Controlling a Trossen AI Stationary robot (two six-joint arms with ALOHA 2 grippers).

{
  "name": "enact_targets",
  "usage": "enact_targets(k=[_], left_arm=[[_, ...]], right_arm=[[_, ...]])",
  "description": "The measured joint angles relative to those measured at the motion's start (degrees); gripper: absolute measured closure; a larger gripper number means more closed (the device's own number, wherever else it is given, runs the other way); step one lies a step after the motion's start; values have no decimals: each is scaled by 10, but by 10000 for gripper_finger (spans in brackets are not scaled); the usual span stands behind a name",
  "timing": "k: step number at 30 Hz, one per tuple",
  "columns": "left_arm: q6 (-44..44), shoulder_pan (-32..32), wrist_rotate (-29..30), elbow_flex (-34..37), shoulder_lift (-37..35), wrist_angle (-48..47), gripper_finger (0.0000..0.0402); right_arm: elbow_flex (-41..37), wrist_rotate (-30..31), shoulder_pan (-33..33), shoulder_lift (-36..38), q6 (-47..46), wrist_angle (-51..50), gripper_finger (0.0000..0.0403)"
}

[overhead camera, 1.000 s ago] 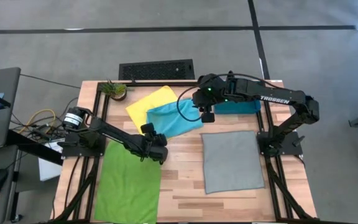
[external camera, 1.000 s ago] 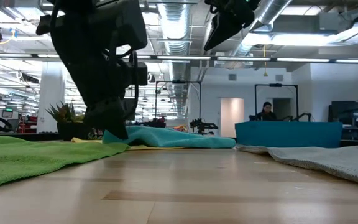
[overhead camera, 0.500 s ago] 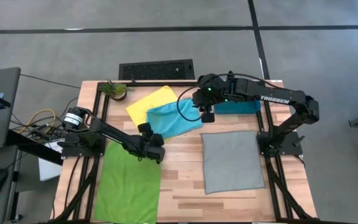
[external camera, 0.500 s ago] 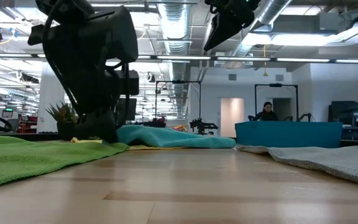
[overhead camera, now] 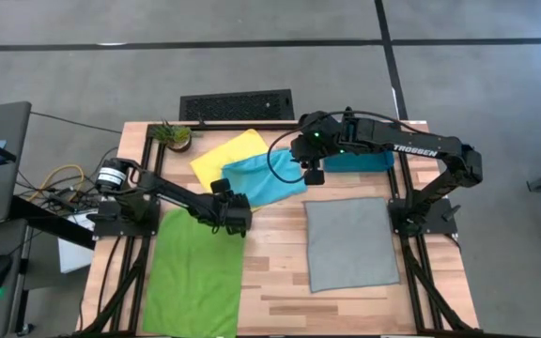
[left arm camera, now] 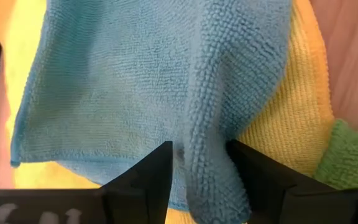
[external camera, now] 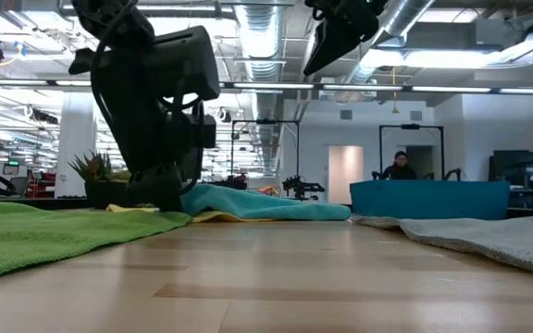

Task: Fold microfiber towels
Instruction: Fold the blue microfiber cloth

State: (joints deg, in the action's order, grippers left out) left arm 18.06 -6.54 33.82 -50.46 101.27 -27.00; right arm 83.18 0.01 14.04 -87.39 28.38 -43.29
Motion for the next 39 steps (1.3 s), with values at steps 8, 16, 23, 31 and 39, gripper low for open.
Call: enact_targets(k=[8, 16, 23, 31, 39], left_arm=[[0, 8, -26, -1, 0, -7, 370], [-3, 7, -66, -70, -3, -138, 391], [-8, 7, -79, -117, -4, -190, 399], [0, 8, -89, -120, -4, -191, 387], [20, 8, -139, -120, -4, -191, 397]], right_arm=[[0, 0, 0, 0, 0, 0, 266], [0, 0, 0, 0, 0, 0, 267], [0, 0, 0, 0, 0, 0, 268], [0, 0, 0, 0, -5, 0, 270], [0, 0, 0, 0, -19, 0, 270]])
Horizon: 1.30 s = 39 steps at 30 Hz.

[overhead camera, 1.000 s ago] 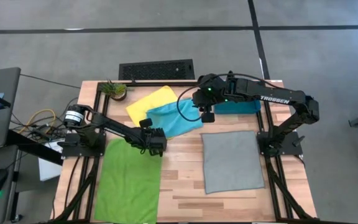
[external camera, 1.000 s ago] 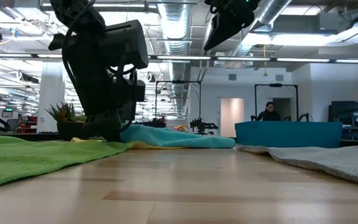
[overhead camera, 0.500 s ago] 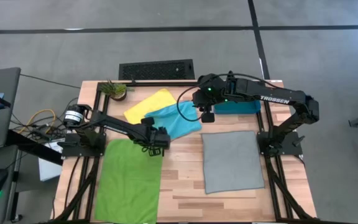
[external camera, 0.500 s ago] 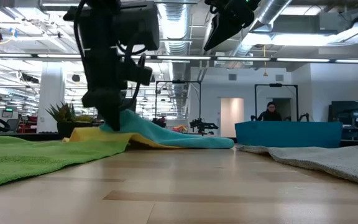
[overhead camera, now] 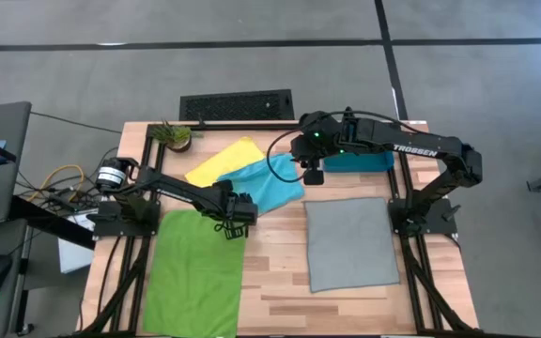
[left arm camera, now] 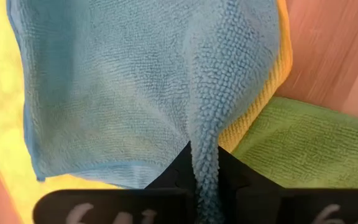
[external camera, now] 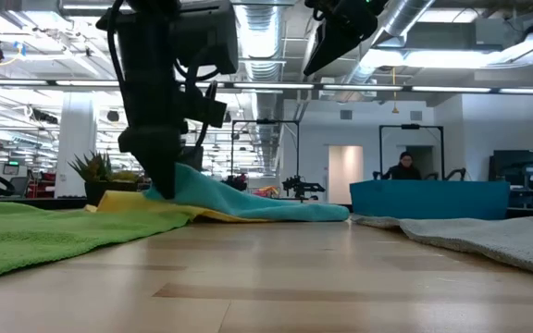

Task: Fold microfiber towels
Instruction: Fold the blue microfiber cloth

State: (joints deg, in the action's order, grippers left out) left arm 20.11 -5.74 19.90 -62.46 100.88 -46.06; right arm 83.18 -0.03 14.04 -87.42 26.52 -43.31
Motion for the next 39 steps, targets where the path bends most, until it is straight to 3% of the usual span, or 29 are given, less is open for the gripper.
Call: enact_targets(k=[5, 13, 17, 22, 27, 32, 39], left_arm=[[6, 0, 14, 0, 0, 1, 386], [-6, 1, 14, 0, 0, 1, 322], [-19, 1, -26, 0, 0, 0, 313], [6, 1, -72, 0, 0, -1, 343], [7, 0, -70, 0, 0, -19, 395], [-4, 3, -68, -10, 0, -51, 399], [-41, 16, -30, -95, -1, -157, 401]], right_arm=[[0, 0, 0, 0, 0, 0, 271], [0, 0, 0, 0, -1, 0, 271], [0, 0, 0, 0, -1, 0, 274], [0, 0, 0, 0, -1, 0, 275], [0, 0, 0, 0, -1, 0, 275], [0, 0, 0, 0, -1, 0, 275], [0, 0, 0, 0, -1, 0, 275]])
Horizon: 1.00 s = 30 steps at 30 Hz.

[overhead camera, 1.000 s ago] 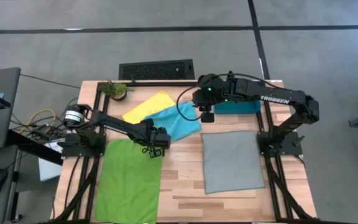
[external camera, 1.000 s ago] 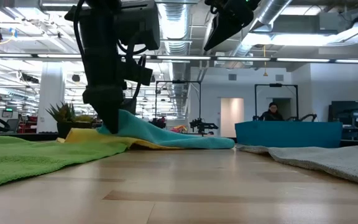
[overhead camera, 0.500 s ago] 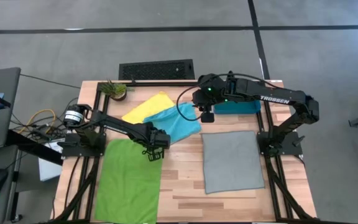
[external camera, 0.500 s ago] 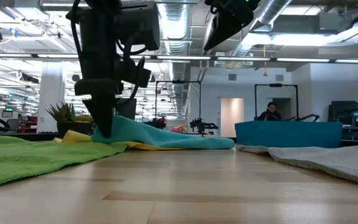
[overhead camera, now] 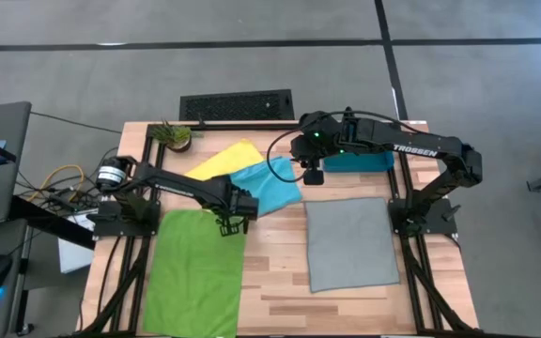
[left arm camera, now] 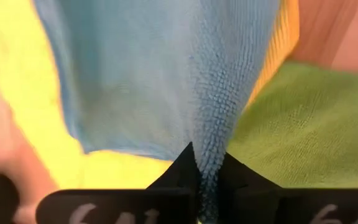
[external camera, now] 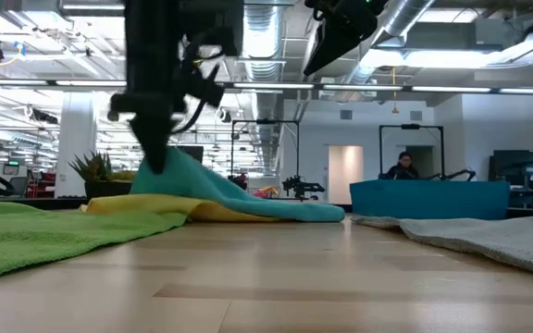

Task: Fold microfiber towels
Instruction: Fold the blue microfiber cloth

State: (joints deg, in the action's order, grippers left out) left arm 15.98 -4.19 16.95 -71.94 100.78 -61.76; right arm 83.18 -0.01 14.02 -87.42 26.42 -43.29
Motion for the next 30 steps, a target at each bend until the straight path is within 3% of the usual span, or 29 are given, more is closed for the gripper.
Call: enact_targets(k=[12, 24, 30], left_arm=[[-92, 28, 20, -32, 0, 22, 401], [-255, 61, 34, -48, 0, 104, 401], [-348, 80, 29, -72, 0, 145, 401]], right_arm=[[0, 0, 0, 0, 0, -12, 275], [0, 4, 4, 5, -23, -49, 278], [1, 35, 14, 24, -63, -63, 278]])
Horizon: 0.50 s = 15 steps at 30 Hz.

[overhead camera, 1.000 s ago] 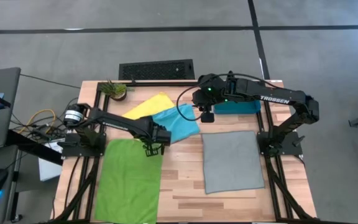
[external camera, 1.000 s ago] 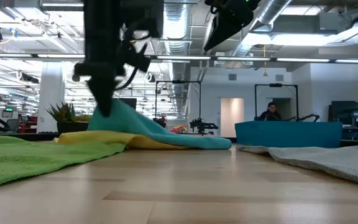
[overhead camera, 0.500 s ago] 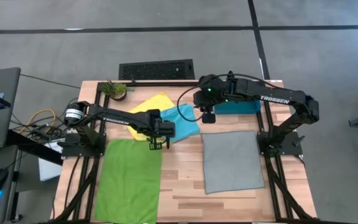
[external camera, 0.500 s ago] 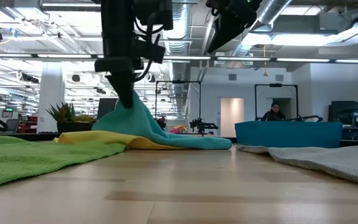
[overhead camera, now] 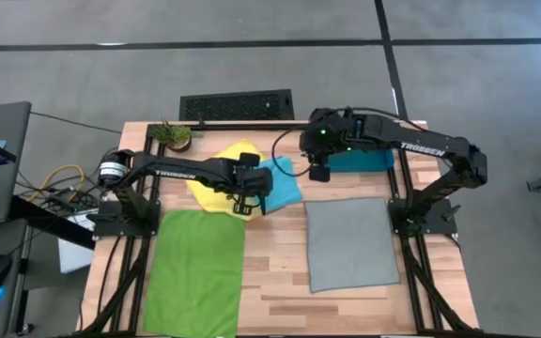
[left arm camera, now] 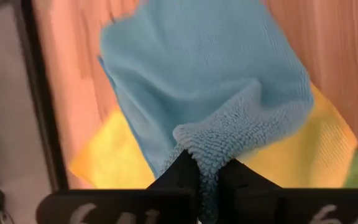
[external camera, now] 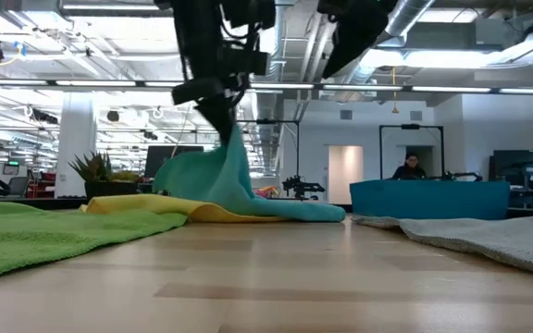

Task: Fold microfiber towels
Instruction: Fold the blue microfiber cloth

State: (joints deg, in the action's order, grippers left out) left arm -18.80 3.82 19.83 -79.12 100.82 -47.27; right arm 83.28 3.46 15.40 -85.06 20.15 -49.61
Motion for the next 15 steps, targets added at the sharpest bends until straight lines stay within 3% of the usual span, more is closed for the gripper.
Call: enact_targets(k=[15], left_arm=[[-186, 32, -67, 0, 16, 126, 401]], right_arm=[[-1, -5, 9, 83, -56, -65, 278]])
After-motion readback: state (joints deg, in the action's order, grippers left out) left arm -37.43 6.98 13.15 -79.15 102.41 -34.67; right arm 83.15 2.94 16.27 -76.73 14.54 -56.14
